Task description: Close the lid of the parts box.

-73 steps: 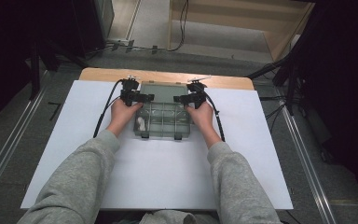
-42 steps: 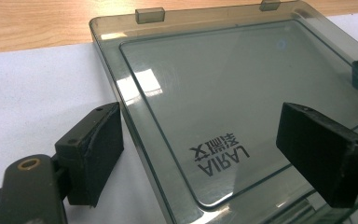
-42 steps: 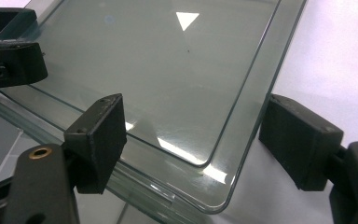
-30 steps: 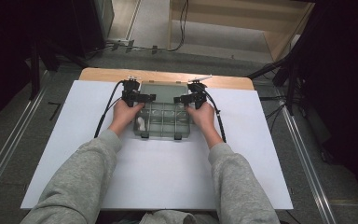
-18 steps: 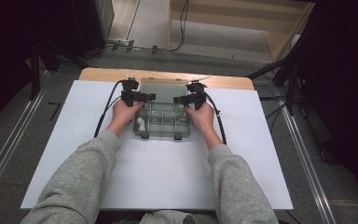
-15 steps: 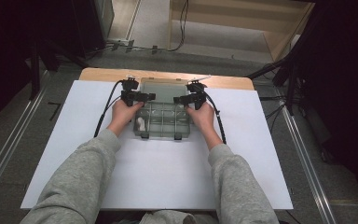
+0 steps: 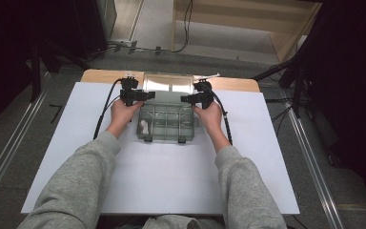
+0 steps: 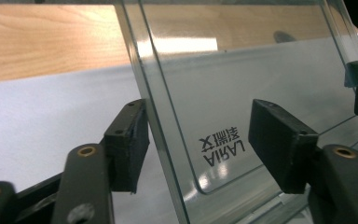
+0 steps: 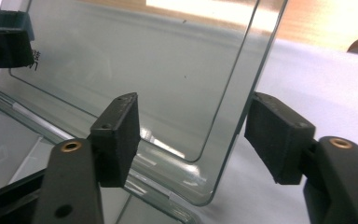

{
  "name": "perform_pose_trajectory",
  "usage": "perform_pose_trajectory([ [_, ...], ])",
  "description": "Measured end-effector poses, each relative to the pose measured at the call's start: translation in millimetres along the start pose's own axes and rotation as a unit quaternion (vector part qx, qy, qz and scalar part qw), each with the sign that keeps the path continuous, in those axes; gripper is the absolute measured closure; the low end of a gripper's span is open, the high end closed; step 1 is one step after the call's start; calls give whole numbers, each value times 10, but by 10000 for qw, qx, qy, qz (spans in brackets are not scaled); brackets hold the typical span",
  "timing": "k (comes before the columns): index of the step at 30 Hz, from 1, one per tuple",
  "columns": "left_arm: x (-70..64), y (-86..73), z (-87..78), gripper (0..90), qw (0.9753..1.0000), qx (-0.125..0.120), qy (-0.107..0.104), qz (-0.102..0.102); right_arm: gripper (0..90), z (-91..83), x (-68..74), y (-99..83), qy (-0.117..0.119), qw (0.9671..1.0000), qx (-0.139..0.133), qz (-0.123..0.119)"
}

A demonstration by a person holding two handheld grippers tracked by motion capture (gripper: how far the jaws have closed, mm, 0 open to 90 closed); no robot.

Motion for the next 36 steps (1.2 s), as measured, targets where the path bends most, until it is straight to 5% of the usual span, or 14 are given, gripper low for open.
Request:
perform_pose_trajectory([
  [15,-70,65,-216,472,9995,-86,-94,288,372,-180,41,55,96,9997,-170,-145],
  [21,-84,63,-273,481,9995,-177,-159,230,371,-232,71,64,138,9995,-222,-166],
  [36,-163,58,-386,479,9979,-118,-118,621,385,-330,101,25,142,9983,-456,-320],
])
Point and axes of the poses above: each handheld gripper's, and its own axes: z roughly forward along the jaws, y roughly out of its top, x roughly to its left, the point moved 7 cm from there along z, roughly forward along the jaws, and after that the axes turned 5 degrees about -y, right-handed, at the moved point
